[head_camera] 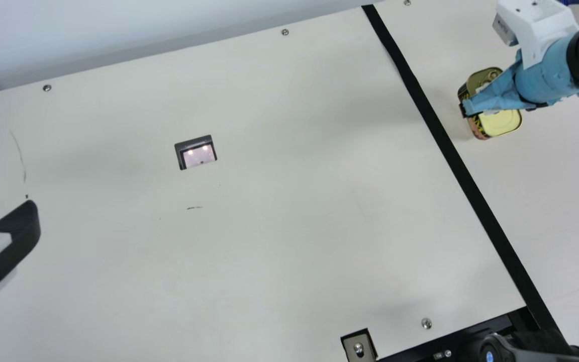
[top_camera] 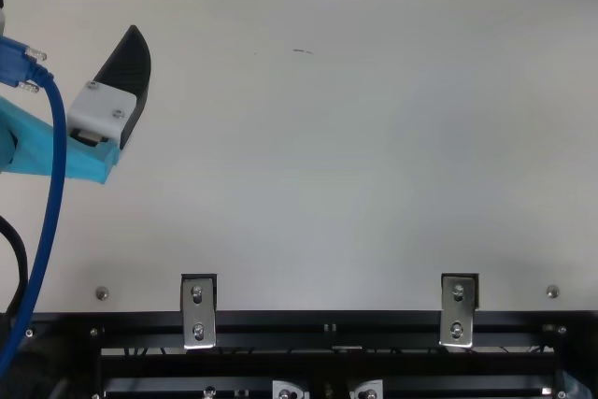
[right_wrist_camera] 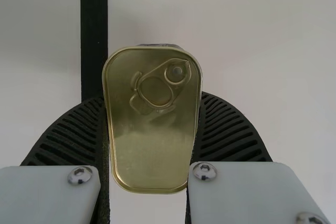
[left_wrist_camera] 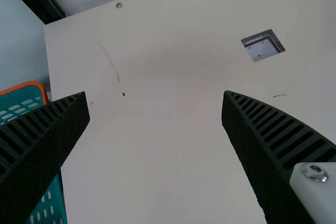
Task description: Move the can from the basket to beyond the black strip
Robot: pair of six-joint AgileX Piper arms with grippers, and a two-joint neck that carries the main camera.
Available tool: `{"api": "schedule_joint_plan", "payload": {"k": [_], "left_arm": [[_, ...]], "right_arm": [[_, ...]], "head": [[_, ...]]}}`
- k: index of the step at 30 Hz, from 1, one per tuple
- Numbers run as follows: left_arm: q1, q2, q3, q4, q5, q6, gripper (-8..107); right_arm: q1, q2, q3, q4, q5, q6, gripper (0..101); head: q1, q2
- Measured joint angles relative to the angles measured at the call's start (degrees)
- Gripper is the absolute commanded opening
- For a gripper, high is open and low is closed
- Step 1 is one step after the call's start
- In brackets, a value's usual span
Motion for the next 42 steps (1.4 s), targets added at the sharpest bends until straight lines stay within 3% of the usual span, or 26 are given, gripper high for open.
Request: {"api": "schedule_joint_plan", "payload": {"k": [9,10,11,12,27,34,42], "left_arm": [[0.00,0.00,0.00,0.00,0.00,0.00,90],[0.00,0.00,0.00,0.00,0.00,0.00,90],[0.00,0.00,0.00,0.00,0.00,0.00,90],[0.00,0.00,0.00,0.00,0.00,0.00,90],[0.00,0.00,0.00,0.00,0.00,0.00,90],[0.00,0.00,0.00,0.00,0.00,0.00,90],[0.00,0.00,0.00,0.00,0.00,0.00,90]], "right_arm": [[-1.00,0.74,1.38,0.92,-1.76,-0.36,0],[-1.06,0.86,1.46,0.97,-1.83,-0.36,17],[-1.22,0.93,1.49,1.17,-1.89,-0.36,49],[-1.37,0.93,1.63,1.29,-2.00,-0.36,101],[-1.61,-3.42,2.89,7.02,-3.84,-3.87,101],[2.88,-7.58,2.95,11.11,-4.63,-5.36,101],[11.99,-9.35,0.69,12.30,-5.34,-3.45,101]], "head": [[0.00,0.00],[0.00,0.00],[0.00,0.00],[0.00,0.00],[0.00,0.00],[-0.29,1.47],[-0.59,8.50]]}}
